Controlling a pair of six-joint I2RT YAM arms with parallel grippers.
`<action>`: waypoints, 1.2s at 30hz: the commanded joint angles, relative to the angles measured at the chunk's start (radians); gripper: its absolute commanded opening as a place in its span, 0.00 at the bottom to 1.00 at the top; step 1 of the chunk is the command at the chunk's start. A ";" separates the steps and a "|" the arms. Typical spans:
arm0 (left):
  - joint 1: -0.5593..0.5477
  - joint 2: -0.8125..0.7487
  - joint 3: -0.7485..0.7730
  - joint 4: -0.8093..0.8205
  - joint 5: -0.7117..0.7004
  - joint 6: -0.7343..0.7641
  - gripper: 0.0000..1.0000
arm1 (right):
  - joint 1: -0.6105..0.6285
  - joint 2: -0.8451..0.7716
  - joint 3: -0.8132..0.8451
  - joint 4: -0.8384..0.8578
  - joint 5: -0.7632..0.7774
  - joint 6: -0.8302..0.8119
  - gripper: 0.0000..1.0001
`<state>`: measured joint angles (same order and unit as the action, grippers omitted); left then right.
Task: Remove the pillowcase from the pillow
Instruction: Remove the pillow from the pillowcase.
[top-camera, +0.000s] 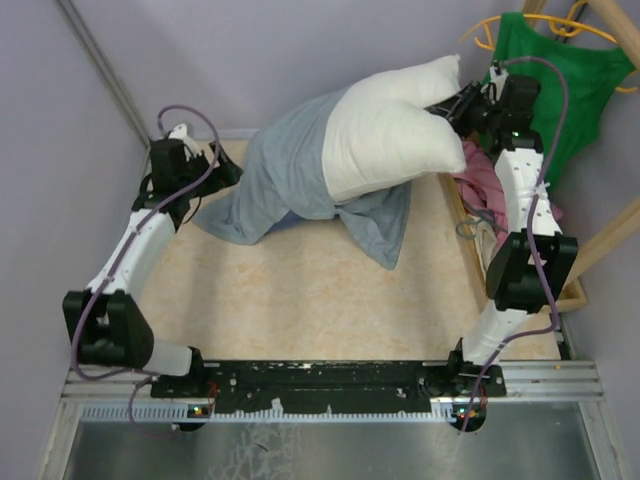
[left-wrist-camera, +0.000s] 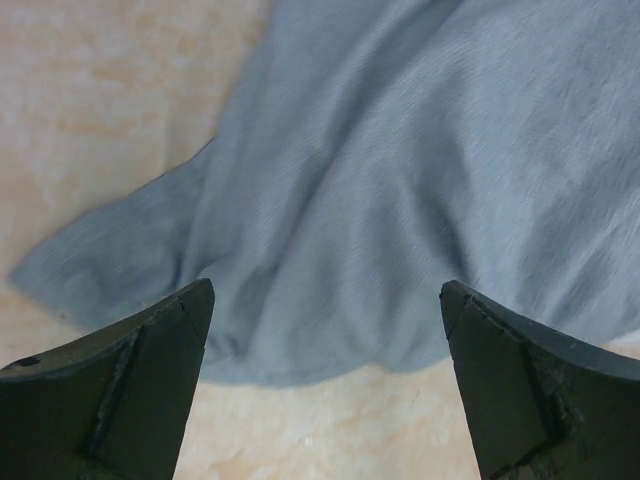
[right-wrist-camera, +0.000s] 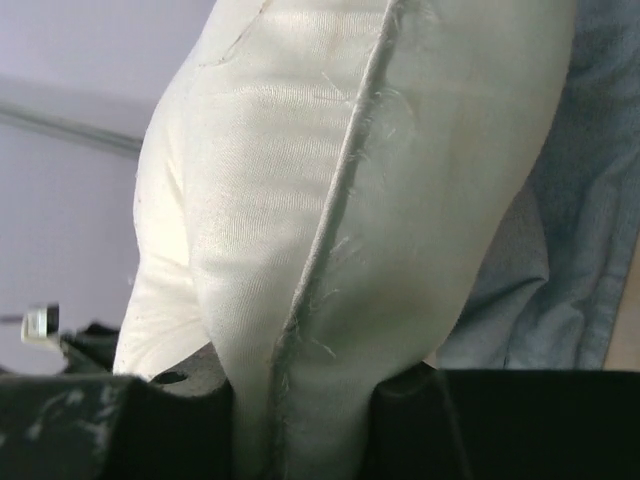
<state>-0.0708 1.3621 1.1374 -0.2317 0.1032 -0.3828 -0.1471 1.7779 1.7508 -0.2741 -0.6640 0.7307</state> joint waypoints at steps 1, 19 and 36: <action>-0.028 0.208 0.158 0.104 0.045 0.052 1.00 | 0.046 -0.034 0.049 0.017 -0.035 -0.093 0.00; 0.104 0.579 0.472 0.077 -0.039 -0.056 0.00 | 0.003 -0.072 0.110 0.085 -0.150 -0.003 0.00; -0.235 -0.368 -0.246 -0.006 -0.381 -0.008 0.55 | 0.104 0.040 0.124 -0.019 -0.115 -0.194 0.00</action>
<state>-0.1013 1.1202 0.9611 -0.2657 -0.1017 -0.5034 -0.0433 1.8393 1.8553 -0.3981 -0.7799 0.6231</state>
